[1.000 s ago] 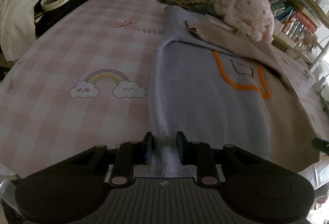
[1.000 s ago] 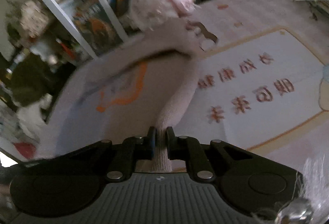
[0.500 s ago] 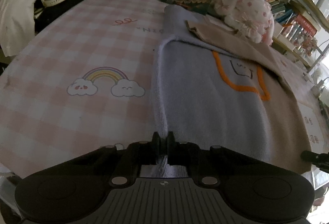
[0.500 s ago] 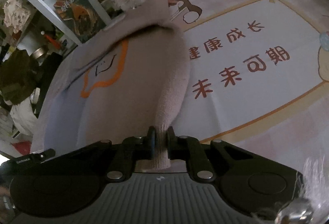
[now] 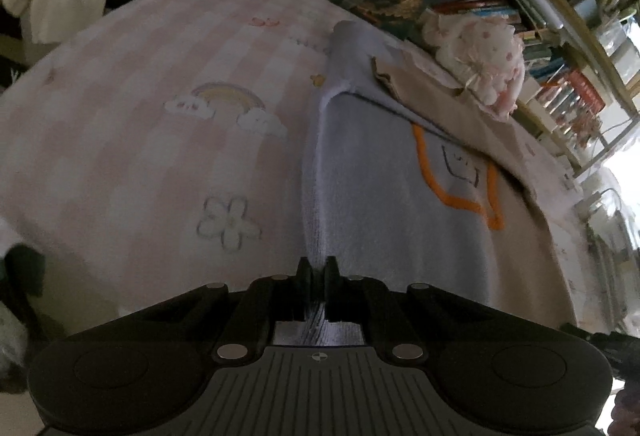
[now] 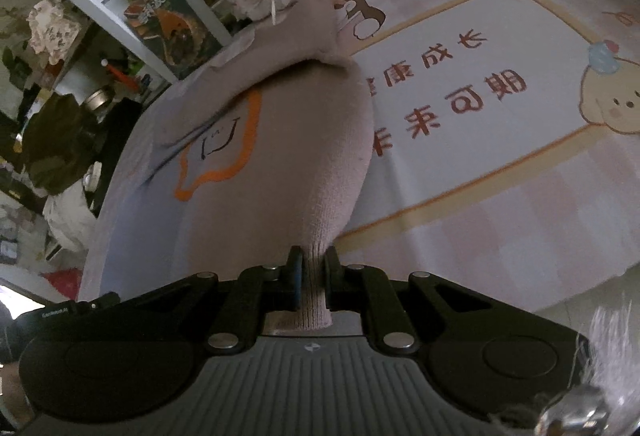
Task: Fold clothes
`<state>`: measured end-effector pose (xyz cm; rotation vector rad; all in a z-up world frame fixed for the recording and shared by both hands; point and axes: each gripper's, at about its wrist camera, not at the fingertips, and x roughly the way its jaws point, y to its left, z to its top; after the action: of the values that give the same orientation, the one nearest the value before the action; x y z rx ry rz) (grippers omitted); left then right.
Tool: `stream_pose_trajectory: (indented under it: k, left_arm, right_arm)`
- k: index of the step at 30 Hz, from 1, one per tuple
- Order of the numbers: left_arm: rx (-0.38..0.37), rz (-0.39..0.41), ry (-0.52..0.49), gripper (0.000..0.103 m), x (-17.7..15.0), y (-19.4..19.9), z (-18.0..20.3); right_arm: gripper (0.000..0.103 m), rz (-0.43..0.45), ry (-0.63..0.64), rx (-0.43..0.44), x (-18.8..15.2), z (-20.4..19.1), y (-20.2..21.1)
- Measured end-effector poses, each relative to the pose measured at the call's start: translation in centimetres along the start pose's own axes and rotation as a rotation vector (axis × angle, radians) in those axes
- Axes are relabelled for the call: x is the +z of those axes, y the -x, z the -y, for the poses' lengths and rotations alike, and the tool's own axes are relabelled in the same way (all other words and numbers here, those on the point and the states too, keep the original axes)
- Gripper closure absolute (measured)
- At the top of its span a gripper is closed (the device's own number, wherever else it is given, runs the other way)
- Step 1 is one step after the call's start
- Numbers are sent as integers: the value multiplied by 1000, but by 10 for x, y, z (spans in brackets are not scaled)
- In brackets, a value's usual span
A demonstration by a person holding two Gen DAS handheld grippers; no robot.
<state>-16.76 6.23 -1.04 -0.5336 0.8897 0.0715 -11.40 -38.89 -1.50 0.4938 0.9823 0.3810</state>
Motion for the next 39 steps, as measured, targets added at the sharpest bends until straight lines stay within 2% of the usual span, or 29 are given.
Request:
stream_pose_trajectory:
  k: [10, 14, 16, 21, 27, 32, 35, 39]
  left_arm:
    - [-21, -22, 48, 99, -23, 13, -5]
    - [-64, -16, 96, 99, -22, 18, -9]
    - [-133, -6, 160, 99, -16, 22, -13]
    - [-284, 56, 236, 99, 7, 29, -11]
    - [-462, 206, 335, 99, 51, 25, -9]
    - [-513, 272, 384, 99, 92, 5, -10]
    - [-523, 291, 385, 99, 115, -9, -6]
    - [-501, 270, 375, 99, 133, -30, -4]
  right_arm:
    - [94, -58, -65, 36, -17, 21, 13]
    - [94, -72, -82, 61, -19, 27, 15]
    - [94, -62, -102, 98, -16, 28, 19]
    - [94, 6, -233, 259, 7, 33, 30]
    - [94, 133, -399, 441, 47, 32, 32]
    - [94, 227, -528, 516, 86, 33, 21]
    - [94, 261, -526, 505, 109, 24, 12]
    - [94, 287, -539, 482, 131, 17, -5]
